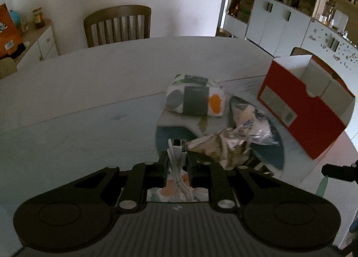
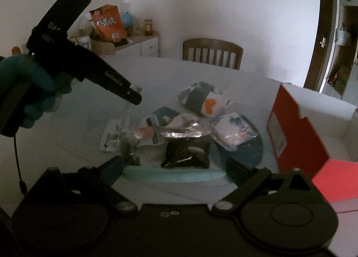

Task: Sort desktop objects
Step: 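Carry the cable in the left tool and strip in the right tool over the red box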

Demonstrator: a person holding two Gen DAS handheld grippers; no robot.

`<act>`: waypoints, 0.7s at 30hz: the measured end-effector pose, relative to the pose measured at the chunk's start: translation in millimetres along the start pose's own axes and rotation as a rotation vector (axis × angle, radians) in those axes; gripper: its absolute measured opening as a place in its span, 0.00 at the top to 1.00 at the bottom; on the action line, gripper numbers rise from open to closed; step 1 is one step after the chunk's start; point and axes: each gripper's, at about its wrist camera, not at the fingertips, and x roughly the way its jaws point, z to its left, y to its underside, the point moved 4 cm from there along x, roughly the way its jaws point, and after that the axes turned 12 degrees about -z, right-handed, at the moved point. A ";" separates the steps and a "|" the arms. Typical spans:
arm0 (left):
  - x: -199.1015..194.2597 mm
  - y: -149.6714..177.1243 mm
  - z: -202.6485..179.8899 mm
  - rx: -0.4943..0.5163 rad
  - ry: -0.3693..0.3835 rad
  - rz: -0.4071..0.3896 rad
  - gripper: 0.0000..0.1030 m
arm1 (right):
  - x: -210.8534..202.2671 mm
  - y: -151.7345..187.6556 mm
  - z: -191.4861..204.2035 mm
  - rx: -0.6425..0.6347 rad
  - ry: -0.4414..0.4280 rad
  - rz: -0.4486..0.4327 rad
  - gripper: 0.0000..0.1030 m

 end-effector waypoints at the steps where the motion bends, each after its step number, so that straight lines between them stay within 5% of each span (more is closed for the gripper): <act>1: -3.2 -1.3 -2.8 -0.001 0.006 -0.002 0.84 | -3.8 -2.5 -3.1 0.001 0.001 -0.006 0.05; 21: -48.7 -53.6 -113.3 0.071 0.179 -0.045 0.85 | -61.7 -46.0 -78.2 -0.006 0.016 -0.065 0.05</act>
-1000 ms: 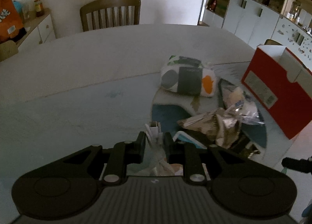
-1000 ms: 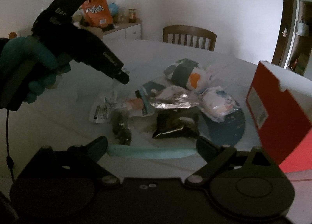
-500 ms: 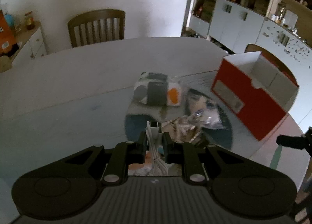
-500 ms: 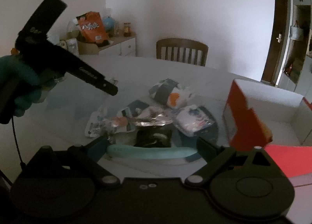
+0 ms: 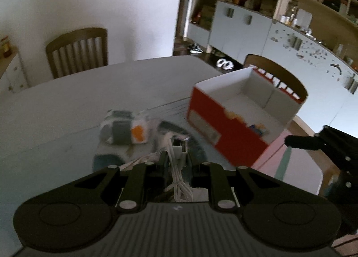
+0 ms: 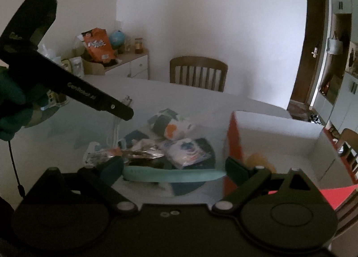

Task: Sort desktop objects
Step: 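Carry the cable in the left tool and strip in the right tool over the red box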

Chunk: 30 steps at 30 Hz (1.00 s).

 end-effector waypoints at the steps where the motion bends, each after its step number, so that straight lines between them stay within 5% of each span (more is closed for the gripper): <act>1: 1.2 -2.5 -5.3 0.002 0.006 -0.002 0.85 | -2.3 -1.6 -5.9 0.002 0.001 -0.003 0.05; 30: 90.1 -86.1 -136.3 0.073 0.100 -0.003 0.85 | 8.9 -4.3 -168.2 -0.020 0.021 -0.013 0.05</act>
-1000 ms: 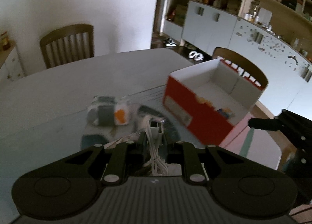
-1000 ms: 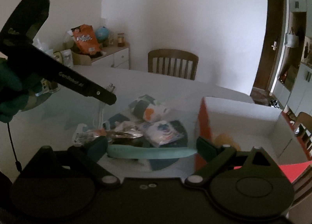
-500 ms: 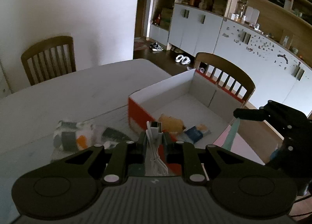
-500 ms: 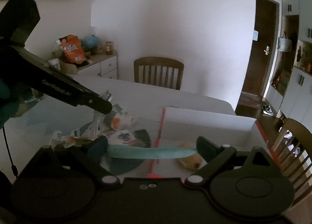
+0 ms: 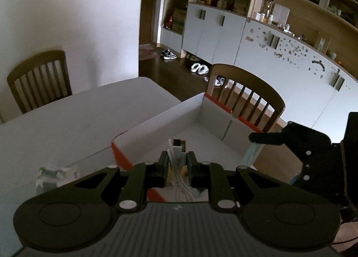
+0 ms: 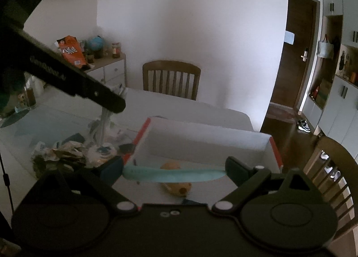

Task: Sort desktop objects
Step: 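Carry the cable in the left tool and strip in the right tool over the red box, then open the left tool to drop the cable while the right tool releases the strip into the box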

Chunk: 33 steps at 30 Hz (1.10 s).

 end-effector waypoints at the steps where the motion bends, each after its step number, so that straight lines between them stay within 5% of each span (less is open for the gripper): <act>1: 4.8 -3.1 -2.3 0.008 0.003 0.003 0.85 | 3.1 1.2 -5.2 0.004 -0.002 0.004 0.05; 15: 95.3 -26.5 -18.8 0.070 0.094 0.130 0.85 | 26.6 25.8 -47.8 0.059 -0.005 0.073 0.05; 33: 215.5 21.0 -26.7 0.181 0.119 0.365 0.85 | 83.0 56.9 -69.2 0.153 -0.037 0.322 0.05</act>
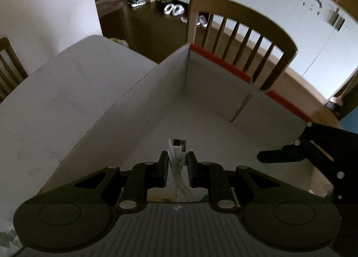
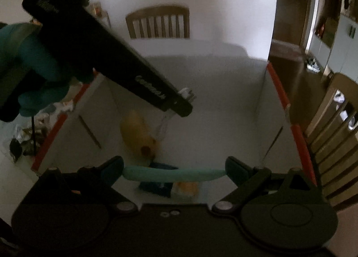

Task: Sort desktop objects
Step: 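Open the left tool to drop the cable while the right tool releases the strip into the box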

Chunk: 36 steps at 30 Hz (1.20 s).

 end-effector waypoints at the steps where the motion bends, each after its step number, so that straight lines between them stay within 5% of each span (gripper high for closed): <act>1: 5.1 1.6 0.5 0.007 0.001 0.015 0.84 | 1.9 1.4 0.3 -0.006 0.000 0.010 0.05; 11: 33.0 15.4 7.4 0.009 0.009 0.107 0.85 | 16.8 4.3 -8.0 0.034 -0.010 0.111 0.05; 25: 50.2 24.4 5.7 0.012 -0.007 0.153 0.84 | 19.6 4.4 -17.6 0.070 -0.023 0.124 0.05; 28: 49.8 23.9 5.0 0.005 -0.020 0.152 0.72 | 18.1 2.5 -18.3 0.073 -0.023 0.121 0.05; 31: 46.6 22.3 4.9 -0.009 -0.031 0.133 0.27 | 14.0 1.9 -17.7 0.073 -0.029 0.114 0.05; 36: 34.2 17.4 5.4 -0.043 -0.038 0.091 0.26 | 5.0 0.0 -17.2 0.074 -0.030 0.091 0.04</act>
